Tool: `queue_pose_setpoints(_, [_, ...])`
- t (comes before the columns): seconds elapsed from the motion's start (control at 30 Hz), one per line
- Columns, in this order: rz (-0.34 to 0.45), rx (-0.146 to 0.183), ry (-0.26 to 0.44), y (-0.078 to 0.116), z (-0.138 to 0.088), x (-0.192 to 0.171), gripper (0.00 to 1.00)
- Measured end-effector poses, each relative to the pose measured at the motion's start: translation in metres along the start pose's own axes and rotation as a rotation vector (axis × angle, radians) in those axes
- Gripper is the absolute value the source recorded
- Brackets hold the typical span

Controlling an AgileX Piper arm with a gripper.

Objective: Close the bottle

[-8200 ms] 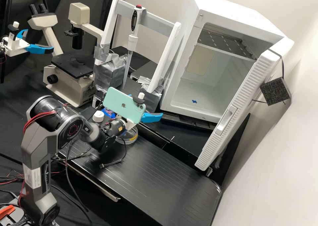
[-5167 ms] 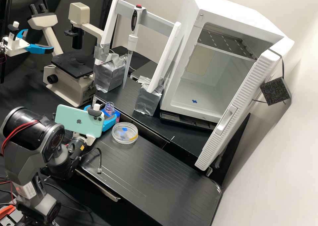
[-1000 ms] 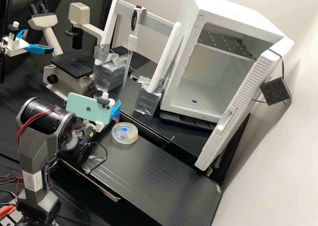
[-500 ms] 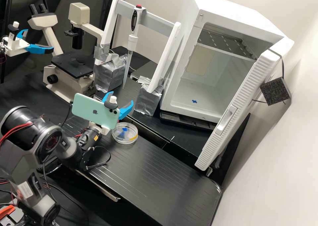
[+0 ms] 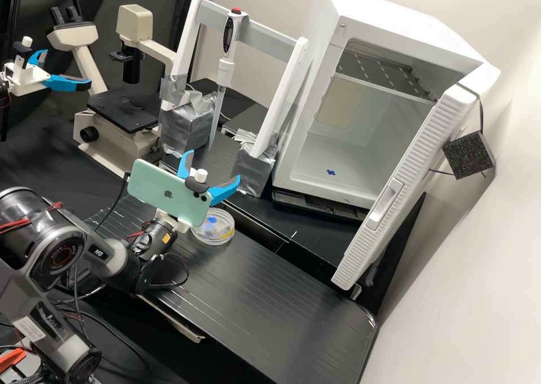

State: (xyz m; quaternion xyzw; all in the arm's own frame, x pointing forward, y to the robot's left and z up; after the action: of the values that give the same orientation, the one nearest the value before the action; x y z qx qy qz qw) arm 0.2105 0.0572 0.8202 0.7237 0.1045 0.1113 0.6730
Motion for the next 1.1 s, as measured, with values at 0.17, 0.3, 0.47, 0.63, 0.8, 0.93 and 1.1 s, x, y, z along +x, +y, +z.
queue_pose_setpoints(0.17, [-0.013,-0.049,-0.026,-0.009,0.003,0.008,1.00])
queue_pose_setpoints(0.3, [0.004,-0.070,-0.054,-0.009,0.008,0.018,1.00])
queue_pose_setpoints(0.47, [0.041,-0.078,-0.082,-0.004,0.013,0.025,1.00])
queue_pose_setpoints(0.63, [0.053,-0.090,-0.090,-0.003,0.015,0.030,1.00])
queue_pose_setpoints(0.8, [0.051,-0.117,-0.128,-0.008,0.020,0.031,1.00])
queue_pose_setpoints(0.93, [0.030,-0.126,-0.141,-0.014,0.022,0.032,1.00])
queue_pose_setpoints(1.1, [0.021,-0.121,-0.166,-0.018,0.028,0.033,1.00])
